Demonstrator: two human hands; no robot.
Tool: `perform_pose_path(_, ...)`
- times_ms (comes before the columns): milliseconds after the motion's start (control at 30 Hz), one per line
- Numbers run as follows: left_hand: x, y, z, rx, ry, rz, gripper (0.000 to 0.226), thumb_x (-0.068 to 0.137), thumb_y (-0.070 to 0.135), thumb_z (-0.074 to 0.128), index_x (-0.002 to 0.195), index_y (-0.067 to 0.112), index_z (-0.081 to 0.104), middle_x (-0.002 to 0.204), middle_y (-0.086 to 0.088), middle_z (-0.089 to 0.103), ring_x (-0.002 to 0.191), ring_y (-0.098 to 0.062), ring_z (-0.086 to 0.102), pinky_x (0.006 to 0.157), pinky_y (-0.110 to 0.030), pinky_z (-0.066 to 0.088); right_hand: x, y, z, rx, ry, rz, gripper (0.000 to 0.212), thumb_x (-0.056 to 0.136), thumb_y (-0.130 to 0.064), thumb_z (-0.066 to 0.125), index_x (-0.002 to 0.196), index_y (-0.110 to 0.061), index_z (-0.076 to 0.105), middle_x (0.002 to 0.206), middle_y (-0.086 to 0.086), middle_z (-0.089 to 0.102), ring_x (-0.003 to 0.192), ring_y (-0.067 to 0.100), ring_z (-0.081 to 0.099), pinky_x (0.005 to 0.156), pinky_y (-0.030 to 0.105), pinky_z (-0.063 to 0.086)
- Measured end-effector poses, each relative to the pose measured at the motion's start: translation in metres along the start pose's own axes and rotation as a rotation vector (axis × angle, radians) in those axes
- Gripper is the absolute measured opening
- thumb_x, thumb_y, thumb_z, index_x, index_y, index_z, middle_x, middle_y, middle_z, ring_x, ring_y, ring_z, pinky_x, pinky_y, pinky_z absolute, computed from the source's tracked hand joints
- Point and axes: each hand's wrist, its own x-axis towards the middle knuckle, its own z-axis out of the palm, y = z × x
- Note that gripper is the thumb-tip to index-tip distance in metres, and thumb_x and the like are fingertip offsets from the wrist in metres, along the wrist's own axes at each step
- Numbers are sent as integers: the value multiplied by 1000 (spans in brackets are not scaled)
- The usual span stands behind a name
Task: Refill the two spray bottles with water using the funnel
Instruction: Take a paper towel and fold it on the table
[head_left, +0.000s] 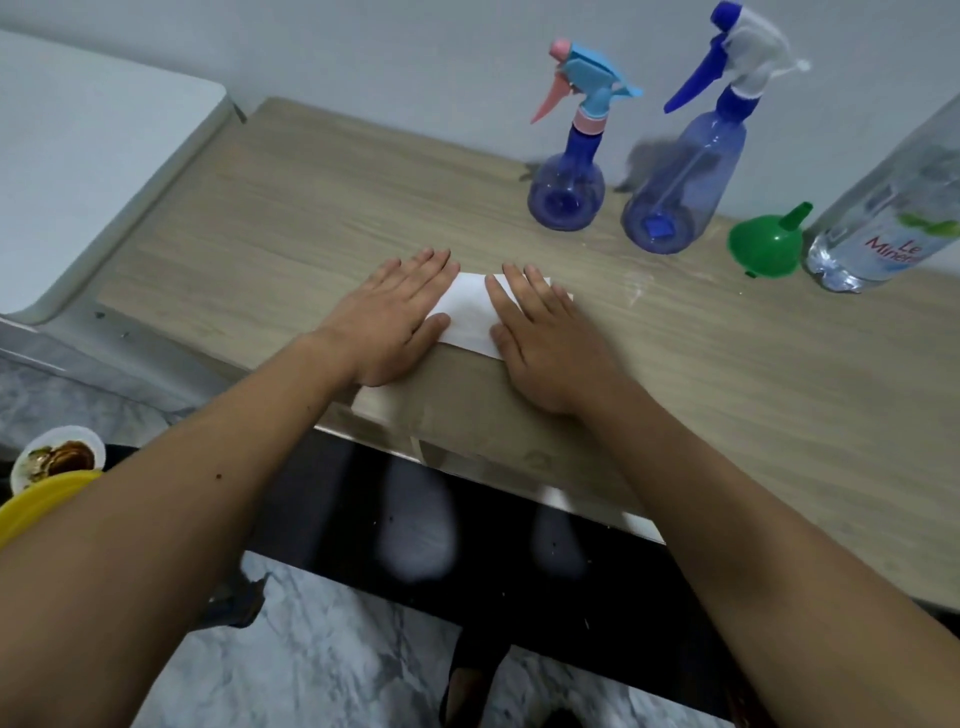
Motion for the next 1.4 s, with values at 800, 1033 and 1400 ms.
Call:
perform_pose_path(800,107,157,13,-39,128,5,72,103,42,20,163,5,31,171,-20,28,160,-34,24,130,-55,15,-64,142,-37,-32,0,159,64,109,-45,19,169,-23,15,178,3,10,164,25,7,133,46,10)
perform_pose_path(1033,115,200,18,-51,103,99,72,103,44,18,167,9,23,174,-16,20,163,-30,15,132,-53,10,-112,174,-41,-24,-4,199,71,103,-51,10,169,-24,15,178,3,9,164,27,7,132,50,12)
perform_pose_path(1400,127,286,30,-26,36,247,74,102,43,20,168,10,15,177,-13,11,164,-26,7,131,-49,2,-204,212,-41,6,24,315,67,107,-47,19,169,-23,16,177,6,10,164,30,8,133,50,12)
